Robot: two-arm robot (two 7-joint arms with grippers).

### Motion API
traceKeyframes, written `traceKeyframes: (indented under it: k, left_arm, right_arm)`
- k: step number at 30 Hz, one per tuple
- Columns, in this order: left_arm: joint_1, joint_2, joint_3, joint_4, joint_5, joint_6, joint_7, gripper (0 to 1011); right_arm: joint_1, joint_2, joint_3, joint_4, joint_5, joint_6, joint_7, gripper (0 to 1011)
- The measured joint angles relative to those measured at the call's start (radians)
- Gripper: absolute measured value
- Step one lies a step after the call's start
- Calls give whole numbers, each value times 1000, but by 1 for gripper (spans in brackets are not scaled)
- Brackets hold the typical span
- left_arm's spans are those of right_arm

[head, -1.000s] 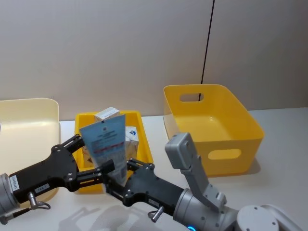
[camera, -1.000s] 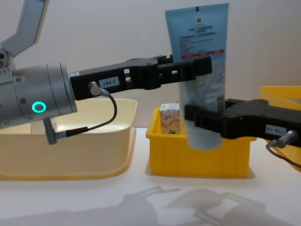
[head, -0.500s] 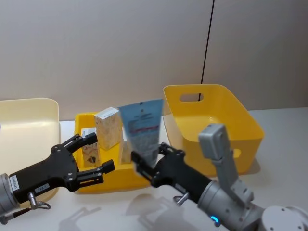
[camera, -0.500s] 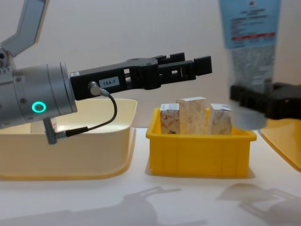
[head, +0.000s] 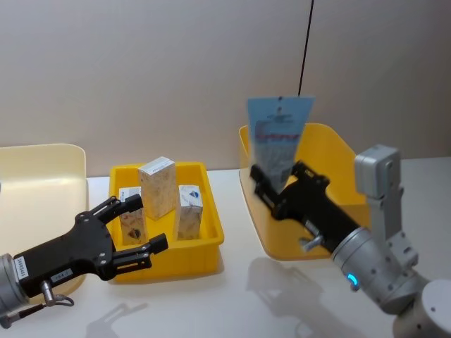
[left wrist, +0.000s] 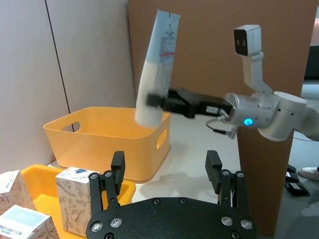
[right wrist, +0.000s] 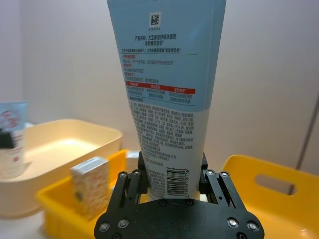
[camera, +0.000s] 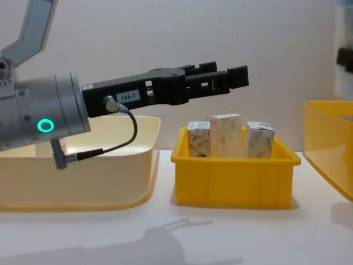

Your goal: Bimanual collaborative sorting of washing and personal care products

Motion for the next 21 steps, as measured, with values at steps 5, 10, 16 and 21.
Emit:
traceKeyframes:
  k: [5, 10, 16, 21]
  left_arm:
    - [0, 0, 0, 0, 0, 0, 0, 1003]
    - [0, 0, 0, 0, 0, 0, 0, 1002]
    - [0, 0, 0, 0, 0, 0, 0, 1003]
    - [0, 0, 0, 0, 0, 0, 0, 1003]
  right_arm:
    - [36, -11, 33, 30, -26, -22, -41, 529]
    - [72, -25, 53, 63, -58, -26, -88, 529]
    - [103, -38, 66, 94, -92, -5, -136, 529]
    - [126, -50, 72, 120, -123, 39, -179, 529]
